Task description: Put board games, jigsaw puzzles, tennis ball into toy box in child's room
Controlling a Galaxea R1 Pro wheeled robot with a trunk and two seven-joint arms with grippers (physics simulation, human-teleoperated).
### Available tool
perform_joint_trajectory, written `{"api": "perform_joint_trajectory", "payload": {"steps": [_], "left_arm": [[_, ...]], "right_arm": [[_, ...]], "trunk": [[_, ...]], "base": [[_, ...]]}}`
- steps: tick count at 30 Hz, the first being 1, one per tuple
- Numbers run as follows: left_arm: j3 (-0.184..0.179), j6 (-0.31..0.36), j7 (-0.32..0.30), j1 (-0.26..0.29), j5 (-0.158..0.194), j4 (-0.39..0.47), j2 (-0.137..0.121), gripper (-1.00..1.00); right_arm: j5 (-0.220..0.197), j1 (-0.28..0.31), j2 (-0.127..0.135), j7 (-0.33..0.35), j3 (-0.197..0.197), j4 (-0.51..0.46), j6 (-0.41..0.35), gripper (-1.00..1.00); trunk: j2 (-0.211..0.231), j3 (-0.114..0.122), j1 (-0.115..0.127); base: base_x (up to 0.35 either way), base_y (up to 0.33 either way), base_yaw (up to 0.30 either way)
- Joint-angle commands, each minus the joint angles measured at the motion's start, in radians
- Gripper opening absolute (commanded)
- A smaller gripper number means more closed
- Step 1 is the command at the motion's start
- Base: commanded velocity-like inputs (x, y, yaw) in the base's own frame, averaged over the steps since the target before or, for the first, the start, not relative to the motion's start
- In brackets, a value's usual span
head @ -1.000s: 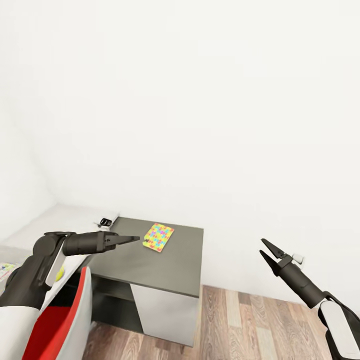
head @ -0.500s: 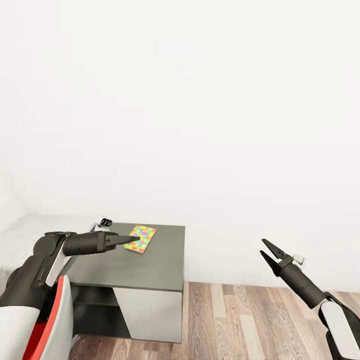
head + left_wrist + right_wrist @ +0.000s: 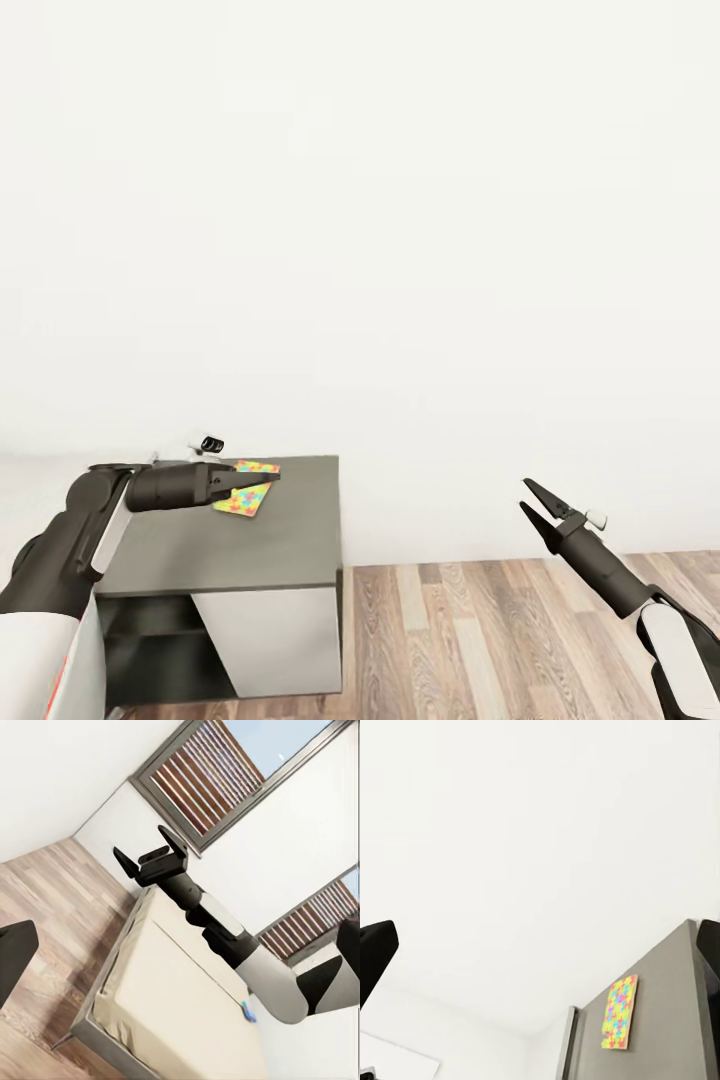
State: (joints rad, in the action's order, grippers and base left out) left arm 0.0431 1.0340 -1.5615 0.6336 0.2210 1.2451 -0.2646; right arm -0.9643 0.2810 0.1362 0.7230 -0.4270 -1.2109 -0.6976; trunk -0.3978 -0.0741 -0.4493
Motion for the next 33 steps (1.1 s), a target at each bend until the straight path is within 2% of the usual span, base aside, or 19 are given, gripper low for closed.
{"api": "perform_joint_trajectory", "payload": {"steps": [1, 33], "left_arm": [[0.000, 0.011, -0.004, 0.000, 0.000, 0.000, 0.000, 1.00], [-0.002, 0.002, -0.009, 0.001, 0.001, 0.002, 0.003, 1.00]], "right_arm": [[-0.004, 0.001, 0.000, 0.000, -0.001, 0.000, -0.006, 1.00], [-0.004, 0.001, 0.000, 0.000, -0.017, 0.019, -0.006, 1.00]], "trunk": [[-0.002, -0.001, -0.001], [-0.002, 0.034, -0.001]], "base": [[-0.001, 0.000, -0.237], [0.000, 0.000, -0.235]]}}
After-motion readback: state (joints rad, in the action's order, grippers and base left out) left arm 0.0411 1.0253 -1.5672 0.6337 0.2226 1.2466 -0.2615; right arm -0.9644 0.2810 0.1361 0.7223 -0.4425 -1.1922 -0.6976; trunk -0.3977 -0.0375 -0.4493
